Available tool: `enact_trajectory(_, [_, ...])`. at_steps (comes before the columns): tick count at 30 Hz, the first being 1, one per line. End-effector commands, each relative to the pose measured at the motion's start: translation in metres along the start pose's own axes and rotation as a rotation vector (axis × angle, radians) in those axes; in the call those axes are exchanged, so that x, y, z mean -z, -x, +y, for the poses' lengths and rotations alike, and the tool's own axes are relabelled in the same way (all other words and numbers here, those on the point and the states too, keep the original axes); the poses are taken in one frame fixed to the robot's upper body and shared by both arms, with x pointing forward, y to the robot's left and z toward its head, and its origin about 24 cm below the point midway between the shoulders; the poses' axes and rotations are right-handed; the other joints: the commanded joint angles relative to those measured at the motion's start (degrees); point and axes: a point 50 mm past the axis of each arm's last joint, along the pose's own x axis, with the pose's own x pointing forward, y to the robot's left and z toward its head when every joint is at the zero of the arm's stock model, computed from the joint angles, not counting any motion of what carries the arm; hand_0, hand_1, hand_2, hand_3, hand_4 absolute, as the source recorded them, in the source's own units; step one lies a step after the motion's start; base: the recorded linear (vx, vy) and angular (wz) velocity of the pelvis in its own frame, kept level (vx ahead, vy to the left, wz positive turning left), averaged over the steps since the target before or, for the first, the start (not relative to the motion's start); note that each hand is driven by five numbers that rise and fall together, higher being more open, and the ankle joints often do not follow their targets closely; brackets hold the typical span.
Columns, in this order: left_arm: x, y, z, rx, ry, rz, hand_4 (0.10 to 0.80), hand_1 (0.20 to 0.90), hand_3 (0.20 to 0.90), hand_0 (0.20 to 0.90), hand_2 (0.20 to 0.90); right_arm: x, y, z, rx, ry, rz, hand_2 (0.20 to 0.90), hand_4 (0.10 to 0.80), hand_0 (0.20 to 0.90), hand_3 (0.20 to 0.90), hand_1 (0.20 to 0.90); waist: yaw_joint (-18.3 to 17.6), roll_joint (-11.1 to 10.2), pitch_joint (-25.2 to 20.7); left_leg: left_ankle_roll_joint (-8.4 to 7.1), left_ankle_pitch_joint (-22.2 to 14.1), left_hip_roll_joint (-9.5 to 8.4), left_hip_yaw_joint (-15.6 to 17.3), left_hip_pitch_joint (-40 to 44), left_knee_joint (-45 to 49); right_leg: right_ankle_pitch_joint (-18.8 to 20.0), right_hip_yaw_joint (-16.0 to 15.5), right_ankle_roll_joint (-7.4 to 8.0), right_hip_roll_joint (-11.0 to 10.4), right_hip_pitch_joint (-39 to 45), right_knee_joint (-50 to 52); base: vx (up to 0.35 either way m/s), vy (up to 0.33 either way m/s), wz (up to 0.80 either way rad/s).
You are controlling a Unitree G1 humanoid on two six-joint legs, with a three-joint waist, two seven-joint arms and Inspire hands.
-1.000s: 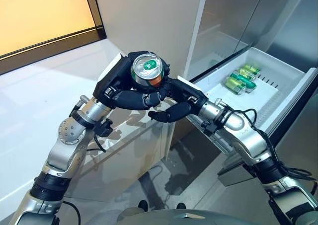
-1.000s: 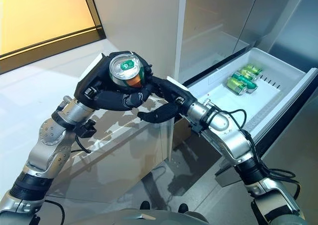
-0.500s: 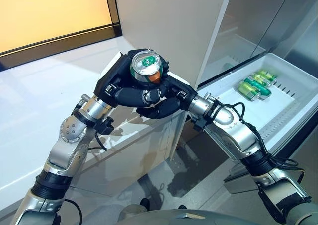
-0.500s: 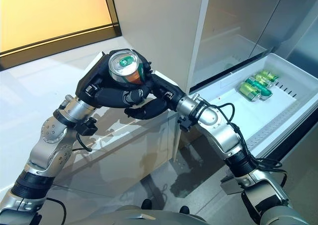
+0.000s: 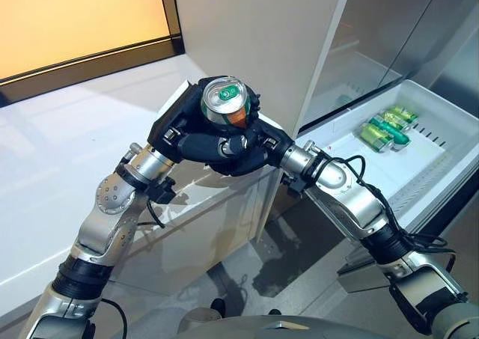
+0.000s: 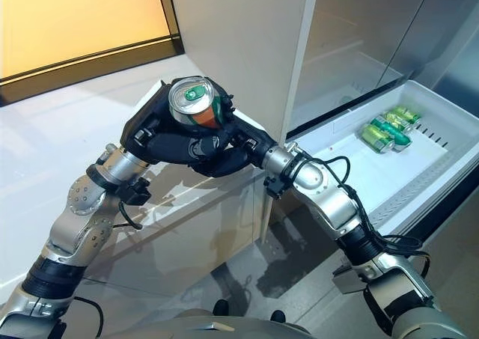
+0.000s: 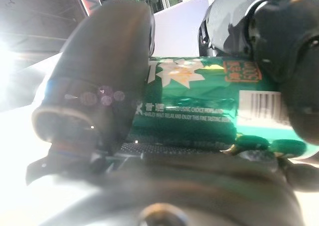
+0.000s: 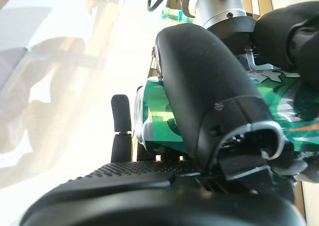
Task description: Put drinks into fridge and close the fridge
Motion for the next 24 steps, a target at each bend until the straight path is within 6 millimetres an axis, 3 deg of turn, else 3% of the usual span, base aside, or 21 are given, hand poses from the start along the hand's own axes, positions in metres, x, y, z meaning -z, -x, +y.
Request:
enact_trajectory(1, [-0.052,-0.033,-0.005,0.073,-0.028,-0.320,0.300,0.472,0.400,0.472,0.472,-0.079,-0.029,0.008,-0.092,0.042,-0.381,0.300,0.100,0.300,0.200,0.300,-0.3,-0.2,-6.4,0.44,-5.5,-2.23,-0.1,-0.7,0.0,-2.2,-0.5,4.26,-2.0,0.4,0.3,0.000,0.000,0.00])
enact_trajectory(2, [-0.052,-0.033,-0.004,0.071,-0.031,-0.319,0.723,0.834,0.823,0.834,0.834,-0.079,-0.029,0.008,-0.092,0.043,-0.383,0.300,0.100,0.300,0.200,0.300,-0.3,-0.2,-6.4,0.44,-5.4,-2.22,-0.1,-0.7,0.0,-2.1,-0.5,4.25,-2.0,0.4,0.3,0.000,0.000,0.00])
enact_trajectory(3, [-0.052,-0.033,-0.004,0.070,-0.033,-0.319,0.800,0.900,0.900,0.900,0.900,-0.080,-0.029,0.008,-0.092,0.043,-0.384,0.300,0.100,0.300,0.200,0.300,-0.3,-0.2,-6.5,0.45,-5.4,-2.22,-0.1,-0.7,0.0,-2.1,-0.5,4.24,-2.0,0.4,0.3,0.000,0.000,0.00])
enact_trajectory(11, [-0.053,-0.031,-0.001,0.033,-0.079,-0.318,0.800,0.900,0.900,0.900,0.900,-0.081,-0.027,0.005,-0.069,0.069,-0.389,0.300,0.100,0.300,0.200,0.300,-0.3,-0.2,-6.5,0.42,-5.4,-2.20,-0.2,-0.6,0.0,-2.1,-0.4,4.19,-1.9,0.5,0.3,0.000,0.000,0.00])
enact_trajectory(24, [-0.052,-0.018,0.022,-0.139,-0.122,-0.306,0.800,0.900,0.900,0.900,0.900,-0.098,-0.015,-0.016,0.090,0.119,-0.481,0.300,0.100,0.300,0.200,0.300,-0.3,-0.3,-6.8,0.48,-4.8,-2.37,-0.3,-1.2,0.0,-1.5,-0.3,4.08,-1.8,-0.2,0.3,-0.018,0.000,0.00])
